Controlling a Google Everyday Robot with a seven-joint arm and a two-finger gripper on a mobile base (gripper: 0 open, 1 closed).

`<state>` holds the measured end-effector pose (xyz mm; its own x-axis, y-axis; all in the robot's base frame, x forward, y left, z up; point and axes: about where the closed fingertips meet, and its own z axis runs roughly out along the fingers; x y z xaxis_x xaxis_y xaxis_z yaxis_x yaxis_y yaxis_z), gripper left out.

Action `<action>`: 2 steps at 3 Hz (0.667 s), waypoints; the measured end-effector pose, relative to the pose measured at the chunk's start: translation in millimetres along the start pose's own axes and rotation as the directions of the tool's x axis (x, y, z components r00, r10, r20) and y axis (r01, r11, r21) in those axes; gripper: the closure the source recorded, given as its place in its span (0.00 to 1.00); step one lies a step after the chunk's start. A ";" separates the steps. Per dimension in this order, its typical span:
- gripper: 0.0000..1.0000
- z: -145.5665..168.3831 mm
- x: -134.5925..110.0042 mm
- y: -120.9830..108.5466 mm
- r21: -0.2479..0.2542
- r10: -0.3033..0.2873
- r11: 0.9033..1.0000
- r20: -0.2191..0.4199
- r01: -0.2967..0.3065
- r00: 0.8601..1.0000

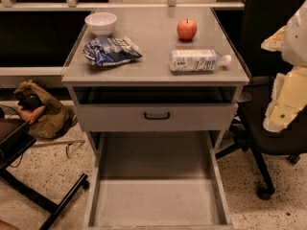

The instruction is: Place blue plastic bottle into middle drawer

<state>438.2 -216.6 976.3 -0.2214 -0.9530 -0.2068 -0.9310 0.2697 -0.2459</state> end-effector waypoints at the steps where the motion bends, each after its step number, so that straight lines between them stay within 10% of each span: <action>1: 0.00 0.0 0.0 0.0 0.000 0.000 1.000 0.000 0.000 1.000; 2: 0.00 6.4 -5.6 -5.4 0.003 -0.011 1.000 0.018 0.011 1.000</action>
Offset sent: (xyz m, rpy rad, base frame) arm 0.0181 0.0093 -0.0141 0.0288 0.0040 0.0340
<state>446.3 -211.9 972.7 -0.2058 -0.9534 -0.2209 -0.9327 0.2594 -0.2506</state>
